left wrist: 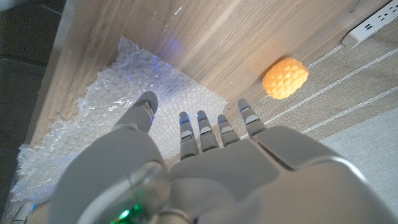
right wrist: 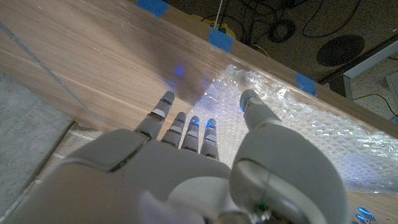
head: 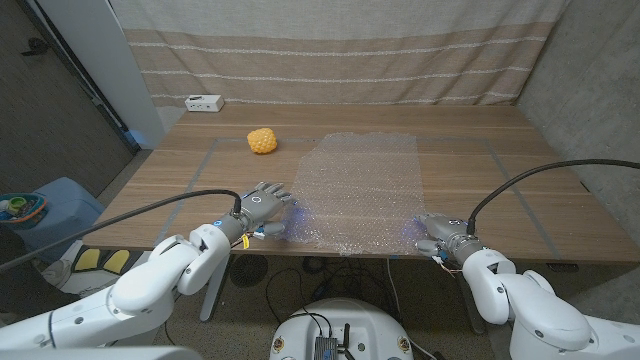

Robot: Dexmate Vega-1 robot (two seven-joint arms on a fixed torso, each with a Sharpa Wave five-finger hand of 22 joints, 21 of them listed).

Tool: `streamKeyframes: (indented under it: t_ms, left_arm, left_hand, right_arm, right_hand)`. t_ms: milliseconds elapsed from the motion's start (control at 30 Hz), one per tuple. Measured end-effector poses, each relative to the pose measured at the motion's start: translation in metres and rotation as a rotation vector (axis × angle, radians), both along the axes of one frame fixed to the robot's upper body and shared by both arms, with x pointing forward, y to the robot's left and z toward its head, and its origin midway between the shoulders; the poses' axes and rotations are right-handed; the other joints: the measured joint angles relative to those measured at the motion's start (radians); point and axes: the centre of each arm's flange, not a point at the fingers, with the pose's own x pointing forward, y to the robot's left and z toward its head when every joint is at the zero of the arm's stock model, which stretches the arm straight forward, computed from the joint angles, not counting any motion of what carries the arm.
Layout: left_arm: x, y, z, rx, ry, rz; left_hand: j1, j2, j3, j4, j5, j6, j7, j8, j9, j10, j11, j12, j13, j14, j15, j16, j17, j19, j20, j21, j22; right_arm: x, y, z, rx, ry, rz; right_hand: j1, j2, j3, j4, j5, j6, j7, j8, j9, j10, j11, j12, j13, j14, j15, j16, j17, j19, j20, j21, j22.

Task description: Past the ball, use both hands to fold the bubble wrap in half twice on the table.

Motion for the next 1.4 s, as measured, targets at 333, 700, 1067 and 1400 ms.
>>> streamKeyframes:
  t_ms: [333,700,1067,1400]
  left_arm:
    - [0.005,0.001,0.003,-0.005,0.002,-0.006]
    - [0.008,0.001,0.006,-0.017,0.006,-0.014]
    - [0.01,-0.001,0.004,-0.001,0.0,-0.012]
    - [0.009,-0.004,0.005,-0.016,0.112,-0.074]
  left_hand:
    - [0.0,0.0,-0.014,0.006,0.0,-0.017,-0.002,-0.008,0.0,-0.006,0.006,-0.006,0.0,0.0,0.0,0.0,0.0,0.0,0.0,-0.008,0.003]
    - [0.013,-0.013,-0.023,0.008,0.0,-0.03,-0.002,-0.016,0.0,-0.021,0.005,-0.01,0.0,-0.005,0.005,0.0,0.0,-0.002,0.002,-0.013,0.003]
    - [-0.005,-0.055,-0.066,0.004,-0.007,-0.027,-0.006,-0.016,0.0,-0.033,0.004,-0.017,0.0,-0.012,0.013,0.0,0.0,-0.011,0.007,-0.025,0.003]
    - [-0.026,-0.093,-0.102,0.015,-0.007,0.069,-0.004,0.002,0.0,-0.061,0.015,-0.017,0.003,-0.041,0.041,0.0,0.003,-0.027,0.016,-0.043,0.003]
  right_arm:
    - [0.011,0.0,-0.009,-0.026,-0.014,0.003]
    - [0.019,0.0,-0.022,-0.016,-0.123,0.051]
    - [0.022,0.003,-0.025,0.0,-0.219,0.092]
    - [0.026,0.009,-0.02,0.002,-0.292,0.105]
  right_hand:
    - [0.103,-0.014,-0.028,0.014,0.001,0.211,-0.027,0.048,-0.002,0.115,-0.027,0.024,0.0,0.092,0.0,0.029,0.003,0.071,-0.024,0.007,0.0]
    - [0.302,0.01,-0.099,0.02,0.007,0.589,0.004,0.171,-0.004,0.357,-0.066,0.041,-0.004,0.273,-0.004,0.092,0.021,0.181,-0.048,0.022,0.005]
    - [0.332,0.025,-0.11,0.02,0.003,0.804,0.026,0.191,0.008,0.392,-0.077,0.045,-0.003,0.289,-0.005,0.101,0.026,0.202,-0.048,0.028,0.005]
    - [0.343,0.023,-0.115,0.024,0.003,0.813,0.028,0.189,0.004,0.403,-0.077,0.045,-0.003,0.288,-0.005,0.105,0.03,0.202,-0.048,0.028,0.005]
